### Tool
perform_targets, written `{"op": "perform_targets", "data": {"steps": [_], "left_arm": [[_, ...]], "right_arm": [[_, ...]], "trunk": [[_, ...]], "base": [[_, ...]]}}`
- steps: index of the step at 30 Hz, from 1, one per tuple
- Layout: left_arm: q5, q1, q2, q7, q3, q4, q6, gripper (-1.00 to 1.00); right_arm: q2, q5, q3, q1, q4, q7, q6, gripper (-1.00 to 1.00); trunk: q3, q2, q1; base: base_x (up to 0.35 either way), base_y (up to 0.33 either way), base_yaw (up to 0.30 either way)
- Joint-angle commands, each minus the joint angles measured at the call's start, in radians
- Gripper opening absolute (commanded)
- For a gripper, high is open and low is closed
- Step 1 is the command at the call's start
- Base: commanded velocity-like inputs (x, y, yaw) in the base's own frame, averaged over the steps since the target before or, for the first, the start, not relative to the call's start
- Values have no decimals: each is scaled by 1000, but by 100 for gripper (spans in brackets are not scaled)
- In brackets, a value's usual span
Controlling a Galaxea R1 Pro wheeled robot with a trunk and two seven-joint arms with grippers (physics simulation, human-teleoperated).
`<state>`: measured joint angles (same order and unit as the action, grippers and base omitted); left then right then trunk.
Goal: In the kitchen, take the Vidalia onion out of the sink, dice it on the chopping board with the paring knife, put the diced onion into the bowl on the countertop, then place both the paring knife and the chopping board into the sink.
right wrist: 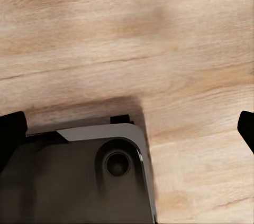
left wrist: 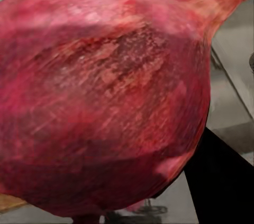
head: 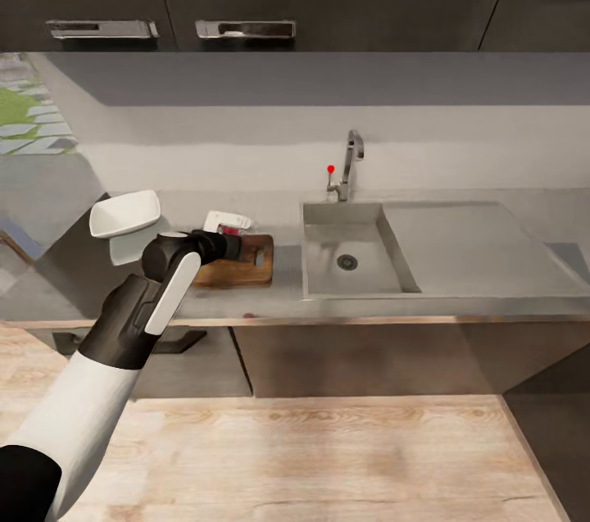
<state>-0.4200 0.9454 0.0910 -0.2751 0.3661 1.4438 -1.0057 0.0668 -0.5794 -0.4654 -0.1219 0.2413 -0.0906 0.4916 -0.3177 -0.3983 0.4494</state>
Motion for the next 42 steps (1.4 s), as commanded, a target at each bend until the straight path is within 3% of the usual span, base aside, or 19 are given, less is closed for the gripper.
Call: {"op": "perform_targets", "data": {"steps": [1, 8, 17, 42], "left_arm": [[-10, 1, 1, -9, 2, 0, -2, -100], [-9, 1, 1, -9, 3, -6, -2, -100], [-8, -17, 1, -9, 4, -11, -1, -100], [-8, -20, 0, -9, 7, -19, -1, -100]], "right_arm": [[1, -2, -9, -1, 1, -9, 2, 100], [1, -2, -9, -1, 2, -9, 2, 100], [0, -2, -9, -1, 2, -9, 1, 100], [-1, -2, -9, -1, 1, -9, 1, 100]], "trunk": [[0, -2, 1], [6, -2, 1], [6, -2, 1], [-24, -2, 1]], "base": [[-2, 304, 0], [56, 273, 0], [14, 30, 0], [81, 51, 0]]}}
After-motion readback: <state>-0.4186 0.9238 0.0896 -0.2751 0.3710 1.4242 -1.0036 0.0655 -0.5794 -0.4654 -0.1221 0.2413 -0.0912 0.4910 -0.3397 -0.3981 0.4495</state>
